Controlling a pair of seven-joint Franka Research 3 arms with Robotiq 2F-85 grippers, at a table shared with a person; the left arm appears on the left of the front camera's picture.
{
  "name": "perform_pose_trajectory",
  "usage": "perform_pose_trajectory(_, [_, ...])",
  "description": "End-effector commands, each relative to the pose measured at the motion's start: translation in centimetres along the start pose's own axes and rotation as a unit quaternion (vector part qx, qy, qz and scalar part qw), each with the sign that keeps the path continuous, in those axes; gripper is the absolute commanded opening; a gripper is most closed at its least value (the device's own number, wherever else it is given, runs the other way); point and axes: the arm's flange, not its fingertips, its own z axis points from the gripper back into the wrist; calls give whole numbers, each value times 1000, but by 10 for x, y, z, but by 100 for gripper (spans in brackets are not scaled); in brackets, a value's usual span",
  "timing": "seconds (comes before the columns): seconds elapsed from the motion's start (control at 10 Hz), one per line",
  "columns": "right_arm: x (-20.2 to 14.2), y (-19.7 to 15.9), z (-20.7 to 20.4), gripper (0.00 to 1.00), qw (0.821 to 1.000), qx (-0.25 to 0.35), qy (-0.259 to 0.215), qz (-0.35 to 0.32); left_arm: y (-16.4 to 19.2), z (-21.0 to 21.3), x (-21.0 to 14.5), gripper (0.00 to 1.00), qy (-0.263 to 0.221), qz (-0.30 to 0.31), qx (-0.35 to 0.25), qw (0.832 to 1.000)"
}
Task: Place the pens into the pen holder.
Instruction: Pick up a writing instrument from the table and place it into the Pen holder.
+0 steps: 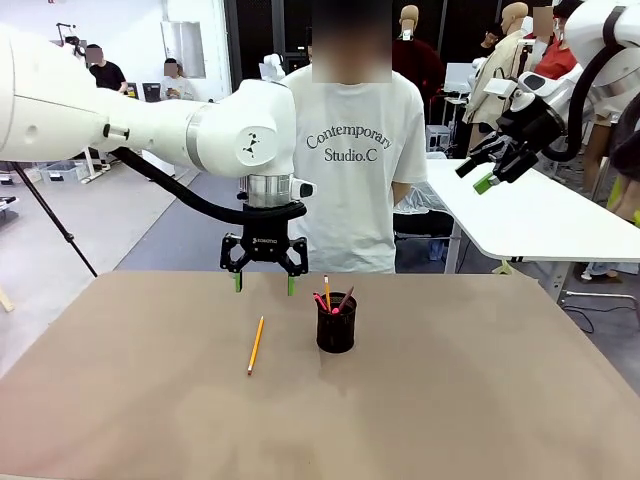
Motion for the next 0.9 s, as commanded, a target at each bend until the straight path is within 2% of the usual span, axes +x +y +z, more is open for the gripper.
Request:
perform_pose_trajectory(0.0, [1, 4, -1, 100, 1000, -2, 0, -3, 19, 1, -8, 100, -32, 2, -35, 999])
perform_pose_trajectory(0.1, [1, 4, -1, 100, 1000, -2, 0, -3, 0, 0, 0, 100, 0, 0, 0, 1000])
perform_pose_trajectory(0.4, [1, 4, -1, 100, 1000, -2, 0, -3, 0, 0, 0, 100, 0, 0, 0, 1000])
perform_pose_trajectory(0.5, [1, 4, -1, 100, 1000, -2, 0, -3, -1, -2, 0, 100, -4, 1, -7, 1000])
perform_pose_trajectory(0.6, [1, 4, -1, 100, 1000, -2, 0, -3, -6, -20, 6, 100, -11, 13, 16, 1000])
perform_pose_trajectory(0.8, [1, 4, -1, 100, 1000, -2, 0, -3, -8, -45, 4, 100, -38, 24, -11, 999])
